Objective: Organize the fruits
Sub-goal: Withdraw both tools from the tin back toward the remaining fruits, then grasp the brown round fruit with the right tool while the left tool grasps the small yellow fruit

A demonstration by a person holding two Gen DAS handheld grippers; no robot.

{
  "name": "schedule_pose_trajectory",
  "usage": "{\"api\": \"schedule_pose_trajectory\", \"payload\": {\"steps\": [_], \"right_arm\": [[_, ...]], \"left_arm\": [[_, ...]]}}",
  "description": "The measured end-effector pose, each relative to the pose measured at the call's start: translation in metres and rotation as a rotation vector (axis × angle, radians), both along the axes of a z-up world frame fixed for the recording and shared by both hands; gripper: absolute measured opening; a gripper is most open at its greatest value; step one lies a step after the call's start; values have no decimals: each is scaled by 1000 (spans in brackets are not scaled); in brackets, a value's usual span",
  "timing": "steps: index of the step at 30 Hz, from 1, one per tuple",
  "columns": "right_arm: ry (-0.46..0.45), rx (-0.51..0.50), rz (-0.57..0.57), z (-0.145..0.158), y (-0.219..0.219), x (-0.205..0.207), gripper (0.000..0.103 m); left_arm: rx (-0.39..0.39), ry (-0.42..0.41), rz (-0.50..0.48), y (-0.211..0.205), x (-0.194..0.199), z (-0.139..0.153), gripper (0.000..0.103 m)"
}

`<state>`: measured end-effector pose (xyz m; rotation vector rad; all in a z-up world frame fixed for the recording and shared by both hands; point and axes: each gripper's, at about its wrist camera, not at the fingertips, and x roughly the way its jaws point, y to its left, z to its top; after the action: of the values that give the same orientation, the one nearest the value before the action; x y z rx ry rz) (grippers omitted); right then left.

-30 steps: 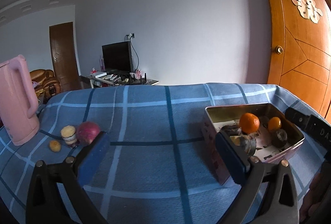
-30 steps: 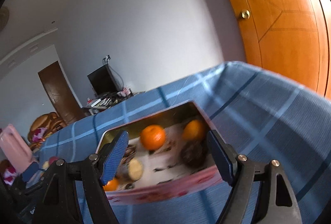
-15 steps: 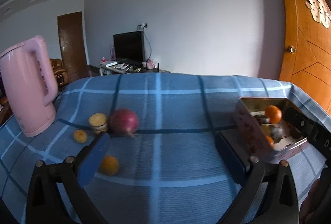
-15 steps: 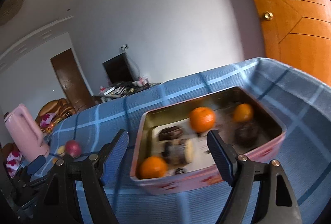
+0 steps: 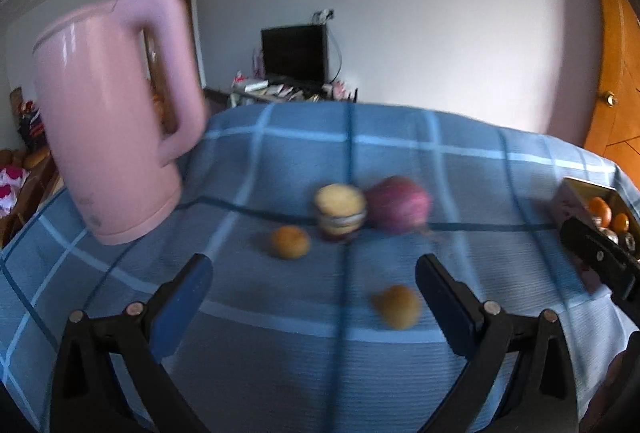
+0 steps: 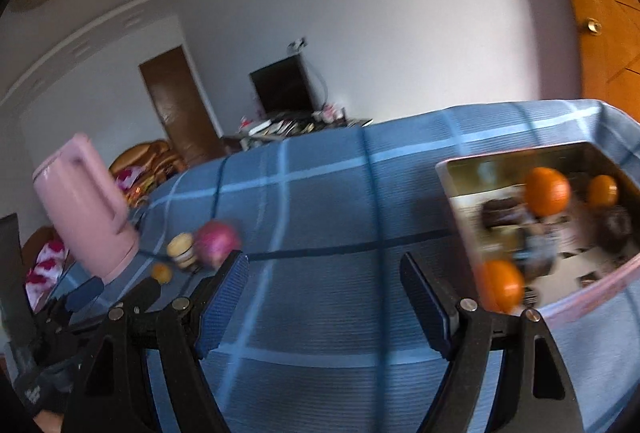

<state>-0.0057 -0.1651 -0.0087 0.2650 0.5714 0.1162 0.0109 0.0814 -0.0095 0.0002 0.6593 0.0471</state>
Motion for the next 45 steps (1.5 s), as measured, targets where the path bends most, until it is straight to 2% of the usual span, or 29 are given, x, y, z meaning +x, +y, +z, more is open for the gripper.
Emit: {"api": "schedule_pose_trajectory", "payload": {"steps": [5, 10, 14, 16, 17, 18, 20, 23, 26, 29, 31, 32, 33, 35, 38, 39, 40, 43, 45], "right_arm": [[61, -19, 102, -8, 42, 14, 79], [135, -75, 245, -17, 90, 30, 61], [195, -113, 326, -27, 125, 42, 56], [251, -147, 346, -35, 138, 48, 47], [275, -158, 353, -39, 141, 51, 47], [267, -173, 349, -38, 144, 51, 44], [276, -173, 366, -41, 146, 52, 30], [270, -151, 351, -43, 142, 53, 28], [236, -87, 315, -39, 126, 50, 28], [194, -61, 263, -31, 110, 48, 28], [165, -59, 229, -26, 101, 47, 28], [152, -60, 212, -24, 96, 47, 28], [147, -59, 204, -23, 94, 47, 28], [148, -48, 191, -23, 88, 50, 28], [162, -38, 192, -25, 85, 53, 28], [168, -34, 195, -26, 85, 55, 28], [171, -33, 196, -26, 84, 55, 28], [168, -38, 192, -26, 85, 56, 28], [157, -42, 187, -25, 86, 55, 28]], "left_arm": [[-30, 80, 37, 48, 16, -9, 103], [-109, 130, 95, 83, 26, -18, 102], [-105, 137, 111, 88, 28, -19, 102], [-88, 134, 97, 85, 28, -18, 102], [-80, 134, 90, 83, 27, -18, 102], [-71, 134, 77, 80, 28, -18, 102], [-57, 130, 52, 78, 31, -17, 102], [-32, 123, -6, 67, 30, -16, 101], [-1, 106, -66, 52, 35, -13, 92], [79, 99, -122, 33, 46, -11, 78], [134, 131, -157, 20, 58, -15, 67], [145, 156, -168, 16, 66, -19, 57], [143, 172, -174, 14, 70, -20, 51], [121, 230, -185, 12, 84, -28, 49], [86, 233, -194, 14, 93, -29, 40], [62, 236, -201, 16, 95, -30, 32], [39, 240, -203, 19, 96, -31, 30], [-11, 236, -201, 27, 95, -32, 30], [-36, 201, -190, 34, 91, -28, 30]]}}
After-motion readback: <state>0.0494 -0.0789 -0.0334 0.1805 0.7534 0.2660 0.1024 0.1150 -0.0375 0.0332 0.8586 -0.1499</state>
